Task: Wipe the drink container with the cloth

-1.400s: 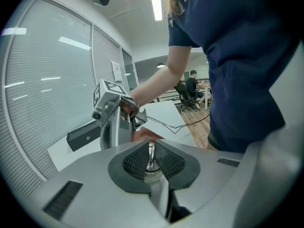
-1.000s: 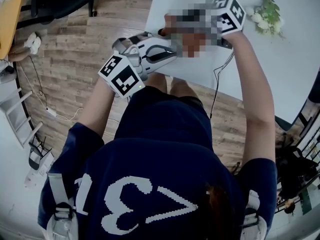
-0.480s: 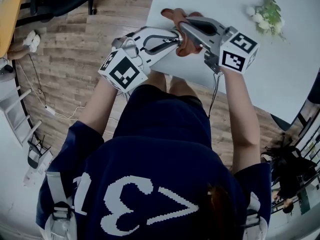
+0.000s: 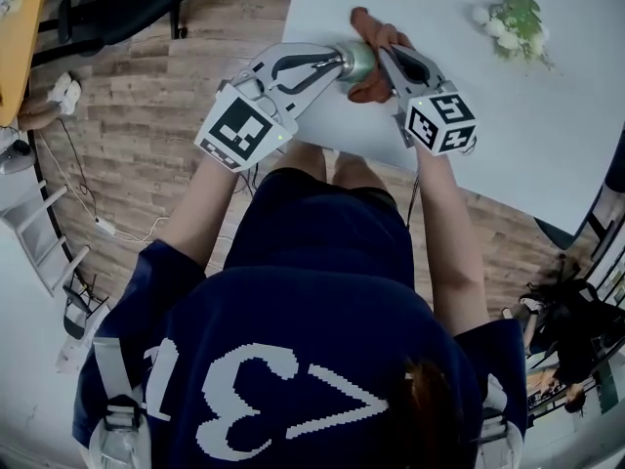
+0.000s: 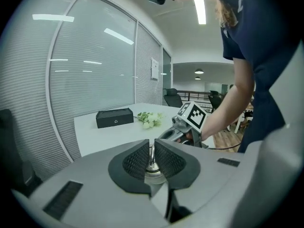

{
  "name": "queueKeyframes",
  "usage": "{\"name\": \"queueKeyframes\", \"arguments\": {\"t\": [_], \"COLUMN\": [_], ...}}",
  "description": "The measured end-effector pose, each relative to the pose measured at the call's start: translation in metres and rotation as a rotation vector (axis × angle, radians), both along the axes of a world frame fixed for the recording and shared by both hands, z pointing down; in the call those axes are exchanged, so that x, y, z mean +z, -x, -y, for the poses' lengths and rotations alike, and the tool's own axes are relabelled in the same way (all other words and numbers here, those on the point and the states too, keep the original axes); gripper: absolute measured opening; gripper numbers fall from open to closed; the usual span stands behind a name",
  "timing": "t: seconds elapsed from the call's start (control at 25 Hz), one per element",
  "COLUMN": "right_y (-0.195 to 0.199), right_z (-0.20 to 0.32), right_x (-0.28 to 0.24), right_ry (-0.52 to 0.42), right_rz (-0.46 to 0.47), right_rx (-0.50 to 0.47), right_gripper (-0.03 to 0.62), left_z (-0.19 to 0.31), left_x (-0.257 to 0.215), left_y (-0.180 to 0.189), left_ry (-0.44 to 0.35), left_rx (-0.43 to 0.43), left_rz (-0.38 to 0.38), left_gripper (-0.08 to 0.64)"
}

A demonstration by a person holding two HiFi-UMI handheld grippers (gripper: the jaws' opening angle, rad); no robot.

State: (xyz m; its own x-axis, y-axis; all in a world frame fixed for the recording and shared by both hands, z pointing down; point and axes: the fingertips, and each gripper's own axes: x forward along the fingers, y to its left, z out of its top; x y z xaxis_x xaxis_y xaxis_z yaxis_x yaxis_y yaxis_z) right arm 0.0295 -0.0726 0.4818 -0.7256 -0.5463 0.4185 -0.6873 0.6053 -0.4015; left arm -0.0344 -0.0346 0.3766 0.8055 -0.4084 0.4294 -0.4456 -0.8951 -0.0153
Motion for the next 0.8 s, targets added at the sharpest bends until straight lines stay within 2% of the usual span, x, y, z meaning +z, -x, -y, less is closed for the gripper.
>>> {"name": "queueKeyframes", "arguments": {"t": [0.08,0.16,0.28,0.36,0.48,0.6,0.72,0.8], "right_y": [-0.001,0.008,0.037,0.057,0.062,0.038,0.014,0.005], "right_z": [-0.001,-0.001,-0.005,-0.009,-0.012,-0.011,-0.011,-0.012], "right_x": [-0.003,-0.025,-0.071,-0.094,-0.094,-0.062,-0.025,-0.011], "right_ry": [-0.003,-0.035,-0.118,-0.188,-0.271,-0.261,-0.249,-0.227], "right_rz": [0.025,0.100,0.225,0.262,0.178,0.050,-0.116,-0.162], "right_rx": [0.057,0.098,0.103,0.092,0.103,0.153,0.156,0.161], "right_gripper": [0.043,0.043,0.043,0.043,0.043,0.043,0.043,0.043], "left_z": [0.005,0.012,0.024,0.031,0.038,0.040,0.045,0.047], "left_x": [0.000,0.000,0.002,0.004,0.006,0.008,0.010,0.010], "left_y": [0.002,0.008,0.019,0.025,0.030,0.034,0.037,0.038], "left_ry": [0.026,0.061,0.119,0.148,0.188,0.215,0.250,0.267], "left_rx": [-0.039,-0.094,-0.194,-0.251,-0.301,-0.332,-0.363,-0.371], "left_rz": [-0.018,-0.049,-0.101,-0.125,-0.156,-0.178,-0.209,-0.217], "left_gripper": [0.044,0.044,0.043,0.044,0.043,0.043,0.044,0.044]}}
